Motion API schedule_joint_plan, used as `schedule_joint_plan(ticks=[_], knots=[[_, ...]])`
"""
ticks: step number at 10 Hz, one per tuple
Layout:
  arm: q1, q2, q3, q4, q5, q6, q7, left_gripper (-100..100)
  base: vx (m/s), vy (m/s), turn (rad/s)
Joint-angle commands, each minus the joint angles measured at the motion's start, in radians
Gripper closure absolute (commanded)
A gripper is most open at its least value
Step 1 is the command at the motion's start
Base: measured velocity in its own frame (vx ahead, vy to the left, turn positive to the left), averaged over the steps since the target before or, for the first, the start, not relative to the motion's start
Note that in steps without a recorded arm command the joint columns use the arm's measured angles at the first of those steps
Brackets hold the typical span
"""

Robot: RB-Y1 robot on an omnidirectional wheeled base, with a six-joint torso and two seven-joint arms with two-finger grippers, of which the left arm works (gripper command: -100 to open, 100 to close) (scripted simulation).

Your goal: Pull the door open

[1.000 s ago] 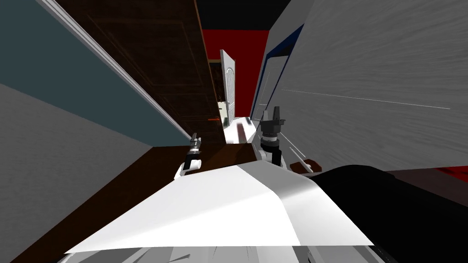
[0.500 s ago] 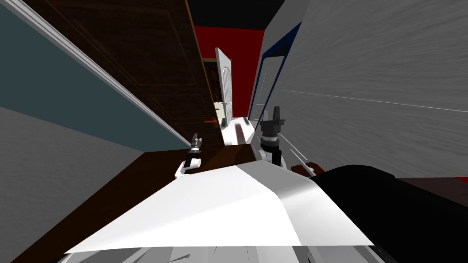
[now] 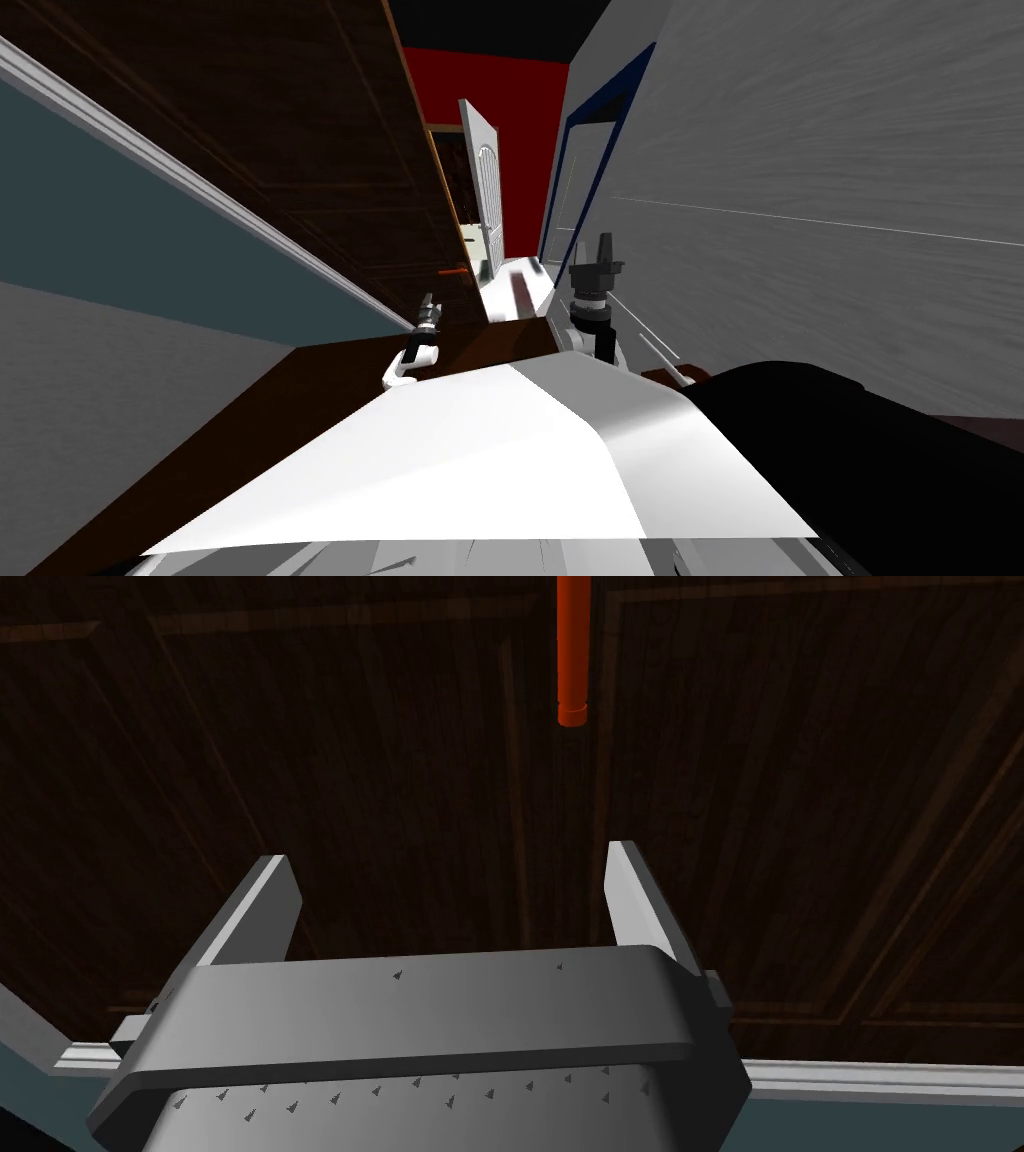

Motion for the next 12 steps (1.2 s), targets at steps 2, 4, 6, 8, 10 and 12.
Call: schedule_joint_plan(ticks=[2,4,6,8,10,12], knots=[[-0.04,0.02,-0.005,0.073,0.012,0.005,0.025,-100,0.114,-0.008,-0.107],[-0.066,0.035,-0.008,0.121,0.021,0.011,0.042,-100,0.137,0.009,-0.097],[-0.089,0.048,-0.01,0.162,0.029,0.017,0.058,-100,0.126,0.006,-0.096],[-0.11,0.059,-0.013,0.2,0.036,0.021,0.072,-100,0.119,0.021,-0.077],[-0.106,0.074,-0.001,0.216,0.041,0.004,0.079,-100,0.092,-0.006,-0.072],[-0.105,0.092,0.013,0.239,0.049,-0.008,0.09,-100,0.18,-0.01,-0.13]])
